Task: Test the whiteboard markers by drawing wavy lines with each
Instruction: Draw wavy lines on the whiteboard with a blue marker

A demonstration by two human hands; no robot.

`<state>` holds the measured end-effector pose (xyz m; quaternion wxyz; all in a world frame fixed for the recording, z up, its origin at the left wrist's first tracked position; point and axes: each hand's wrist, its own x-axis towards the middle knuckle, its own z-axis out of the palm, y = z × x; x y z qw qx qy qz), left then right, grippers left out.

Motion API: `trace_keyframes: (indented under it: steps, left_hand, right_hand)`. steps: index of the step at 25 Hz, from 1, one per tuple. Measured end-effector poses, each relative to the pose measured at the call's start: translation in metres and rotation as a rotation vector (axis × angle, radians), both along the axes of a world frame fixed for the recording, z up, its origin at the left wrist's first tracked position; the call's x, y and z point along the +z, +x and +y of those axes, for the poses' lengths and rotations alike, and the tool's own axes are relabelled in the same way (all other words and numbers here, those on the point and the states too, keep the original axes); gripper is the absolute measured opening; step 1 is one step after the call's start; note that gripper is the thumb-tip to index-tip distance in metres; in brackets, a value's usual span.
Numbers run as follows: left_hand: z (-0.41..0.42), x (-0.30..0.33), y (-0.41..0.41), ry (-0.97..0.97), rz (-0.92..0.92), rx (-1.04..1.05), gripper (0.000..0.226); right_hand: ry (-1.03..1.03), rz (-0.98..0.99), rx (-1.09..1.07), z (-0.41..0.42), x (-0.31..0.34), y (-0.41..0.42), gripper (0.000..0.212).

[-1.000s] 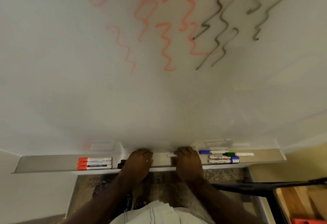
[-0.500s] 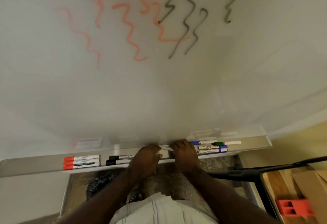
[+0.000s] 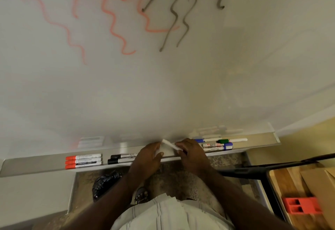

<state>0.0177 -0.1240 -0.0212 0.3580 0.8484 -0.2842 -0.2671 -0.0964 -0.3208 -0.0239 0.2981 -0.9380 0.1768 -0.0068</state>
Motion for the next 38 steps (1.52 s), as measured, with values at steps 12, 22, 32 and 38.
trace_keyframes:
  steps: [12,22,32,38]
  left_hand:
    - [-0.026,0.040,-0.043,-0.055,0.054,-0.111,0.028]
    - [-0.028,0.083,-0.083,-0.057,-0.045,-0.195,0.027]
    - [-0.010,0.101,-0.118,-0.260,0.190,-0.133,0.023]
    - [0.007,0.105,-0.123,-0.346,0.270,-0.113,0.028]
  right_hand:
    - [0.837,-0.035,-0.317,0.000,0.062,-0.015,0.034]
    - [1.073,0.026,-0.090,-0.027,0.104,-0.041,0.042]
    - [1.232,0.158,0.072,-0.028,0.102,-0.055,0.045]
    - [1.214,0.175,0.130,-0.015,0.106,-0.054,0.044]
